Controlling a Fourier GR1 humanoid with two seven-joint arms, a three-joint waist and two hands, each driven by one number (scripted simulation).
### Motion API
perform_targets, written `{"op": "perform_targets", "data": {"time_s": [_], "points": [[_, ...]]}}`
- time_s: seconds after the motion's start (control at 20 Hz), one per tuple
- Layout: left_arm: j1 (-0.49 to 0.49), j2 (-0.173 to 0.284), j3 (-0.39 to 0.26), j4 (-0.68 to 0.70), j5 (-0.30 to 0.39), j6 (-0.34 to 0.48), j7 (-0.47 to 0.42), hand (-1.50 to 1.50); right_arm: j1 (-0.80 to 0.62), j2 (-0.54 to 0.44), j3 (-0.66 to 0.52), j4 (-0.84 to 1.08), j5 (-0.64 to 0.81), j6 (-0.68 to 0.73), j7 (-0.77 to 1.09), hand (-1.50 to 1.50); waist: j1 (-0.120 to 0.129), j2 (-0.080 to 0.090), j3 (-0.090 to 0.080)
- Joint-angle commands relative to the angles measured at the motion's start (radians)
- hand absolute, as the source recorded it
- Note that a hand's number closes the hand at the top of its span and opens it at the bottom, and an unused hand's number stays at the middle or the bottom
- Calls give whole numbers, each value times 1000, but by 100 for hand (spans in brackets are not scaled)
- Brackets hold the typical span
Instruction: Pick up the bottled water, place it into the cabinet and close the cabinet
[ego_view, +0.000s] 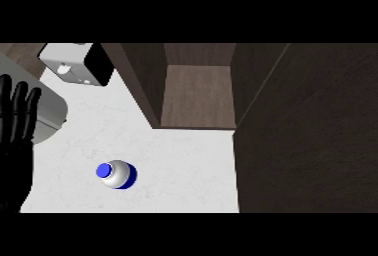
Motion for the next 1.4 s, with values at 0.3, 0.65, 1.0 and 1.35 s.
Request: {"op": "perform_targets", "data": {"time_s": [0.3,0.65,1.0,1.35], "points": [[137,72,-80,45,283,-282,67,-150,141,32,58,-44,-158,69,133,-150,-27,-12,9],[328,116,-42,-126,413,-348,146,-150,311,-2,75,-348,-242,68,319,-150,-18,-20,10],[460,104,-13,-239,399,-386,173,-150,441,-3,36,-393,-291,129,261,-150,-17,-19,11],[478,73,-1,-185,328,-412,124,-150,621,29,169,-536,-216,135,252,-150,-28,-21,10]]}}
